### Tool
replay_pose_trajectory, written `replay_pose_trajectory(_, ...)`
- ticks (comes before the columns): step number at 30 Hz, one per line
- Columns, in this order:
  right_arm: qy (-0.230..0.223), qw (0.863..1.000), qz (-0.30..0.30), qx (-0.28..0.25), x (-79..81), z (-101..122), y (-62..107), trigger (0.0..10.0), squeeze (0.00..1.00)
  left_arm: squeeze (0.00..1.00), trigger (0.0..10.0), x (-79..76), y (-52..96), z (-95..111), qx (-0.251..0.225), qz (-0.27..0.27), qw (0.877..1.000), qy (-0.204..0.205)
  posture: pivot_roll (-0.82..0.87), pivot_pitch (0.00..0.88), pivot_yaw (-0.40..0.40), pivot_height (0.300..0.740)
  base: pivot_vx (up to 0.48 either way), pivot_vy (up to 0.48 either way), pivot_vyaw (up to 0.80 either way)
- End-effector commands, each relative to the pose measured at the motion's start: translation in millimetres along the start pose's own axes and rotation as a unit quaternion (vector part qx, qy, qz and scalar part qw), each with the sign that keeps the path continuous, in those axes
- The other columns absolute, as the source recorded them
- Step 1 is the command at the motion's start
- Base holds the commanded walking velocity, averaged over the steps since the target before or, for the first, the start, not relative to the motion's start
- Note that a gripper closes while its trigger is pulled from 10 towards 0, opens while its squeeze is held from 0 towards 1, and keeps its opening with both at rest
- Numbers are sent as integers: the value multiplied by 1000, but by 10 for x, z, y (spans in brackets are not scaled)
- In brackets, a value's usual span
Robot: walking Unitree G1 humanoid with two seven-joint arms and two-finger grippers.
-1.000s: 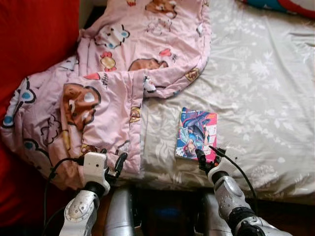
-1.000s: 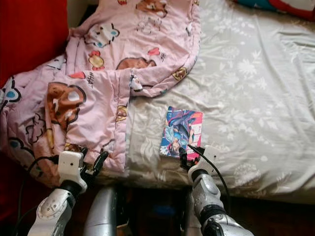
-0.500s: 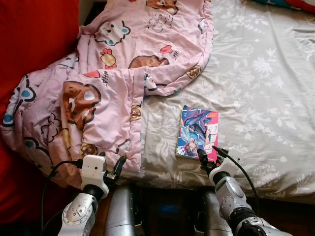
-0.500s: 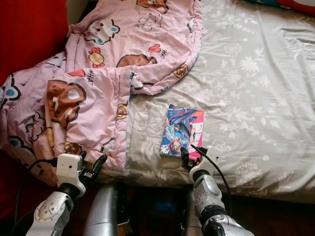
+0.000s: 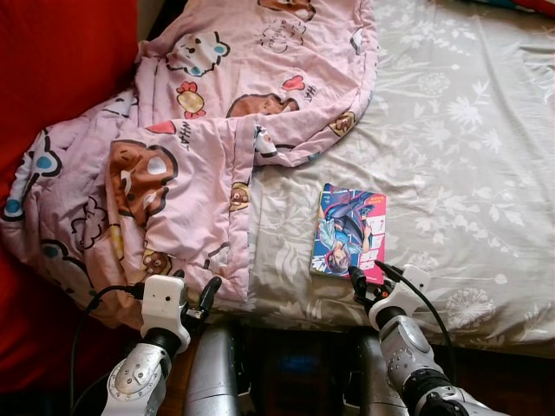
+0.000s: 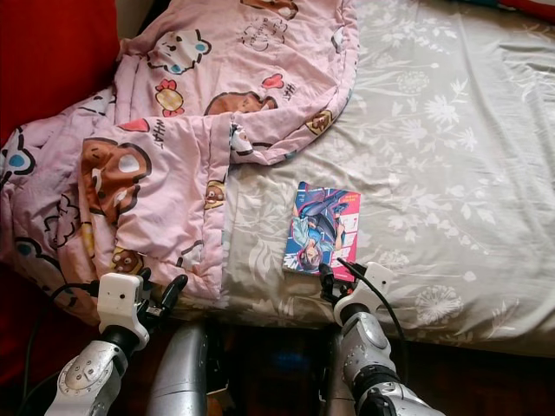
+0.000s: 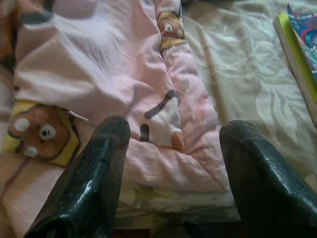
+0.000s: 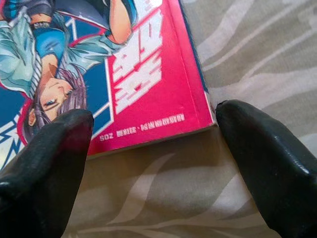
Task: Clean up the room
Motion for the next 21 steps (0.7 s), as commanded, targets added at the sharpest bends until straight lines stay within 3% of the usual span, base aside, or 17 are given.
replay_pose_trajectory(1,-26,999,-14,40,-69,-238,90,10000,0,0,10000,24,71,-76,21,5,1000,-3,97,352,61,615,0,0,0)
replay_pose_trajectory(7,-126,992,-6,5,-75,-185,84,10000,0,0,10000,40,132,-88,31,8,999,-14,115,369,69,615,0,0,0)
replay_pose_trajectory(9,-179,983,2,-28,-70,-105,67,10000,0,0,10000,36,155,-90,33,6,999,-17,122,379,77,615,0,0,0)
replay_pose_trajectory(11,-200,979,2,-39,-75,-84,64,10000,0,0,10000,31,171,-92,35,5,999,-17,127,386,81,615,0,0,0)
replay_pose_trajectory(19,-218,975,0,-38,-58,-96,61,10000,0,0,10000,43,238,-85,41,6,999,-21,145,404,91,615,0,0,0)
replay_pose_trajectory(20,-219,975,2,-38,-52,-96,59,5294,0,0,10000,47,244,-86,42,6,999,-22,145,405,92,615,0,0,0)
replay_pose_trajectory(21,-222,974,6,-39,-35,-87,52,1569,0,0,10000,53,255,-91,44,6,999,-22,145,406,93,615,0,0,0)
Point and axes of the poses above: a point about 5 cm out from each wrist's last joint towards the gripper, its own y axis pointing back from the gripper into the wrist, its own z axis along the axis of the wrist's last joint, x = y × z, the point moved 1 cm from there along -y, pointing out of the wrist towards the gripper, and after that the axes turned 8 degrees about y, right-handed, at the moved point
